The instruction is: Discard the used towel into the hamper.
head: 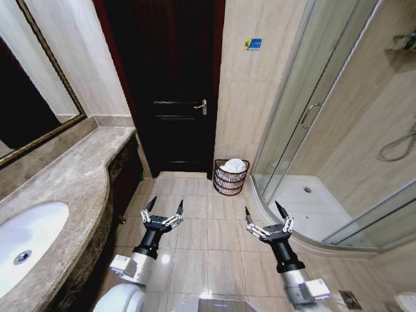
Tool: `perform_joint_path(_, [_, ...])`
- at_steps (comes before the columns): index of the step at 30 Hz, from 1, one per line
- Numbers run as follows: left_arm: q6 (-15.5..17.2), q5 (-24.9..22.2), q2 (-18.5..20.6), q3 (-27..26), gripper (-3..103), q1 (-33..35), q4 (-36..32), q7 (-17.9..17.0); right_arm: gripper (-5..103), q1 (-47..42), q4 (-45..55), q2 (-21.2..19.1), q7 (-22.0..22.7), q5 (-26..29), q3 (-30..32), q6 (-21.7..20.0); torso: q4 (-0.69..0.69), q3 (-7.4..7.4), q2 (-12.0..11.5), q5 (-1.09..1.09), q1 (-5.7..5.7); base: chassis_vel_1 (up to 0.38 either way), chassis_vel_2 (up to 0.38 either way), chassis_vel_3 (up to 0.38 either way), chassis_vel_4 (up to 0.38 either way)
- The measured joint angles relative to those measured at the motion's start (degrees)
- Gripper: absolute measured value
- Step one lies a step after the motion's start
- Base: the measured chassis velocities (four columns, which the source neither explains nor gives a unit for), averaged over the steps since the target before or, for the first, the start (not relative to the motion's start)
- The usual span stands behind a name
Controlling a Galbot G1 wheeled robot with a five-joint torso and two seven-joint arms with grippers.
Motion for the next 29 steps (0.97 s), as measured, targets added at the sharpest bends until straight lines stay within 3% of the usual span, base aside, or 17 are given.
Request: perform_joint_path(29, [0.00,0.00,0.00,0.00,100,0.00,0.00,0.00,100,0.00,0.00,0.00,0.00,0.00,0.00,0.00,0.00,0.00,0.00,0.00,0.00,0.000,0.000,0.000,0.000])
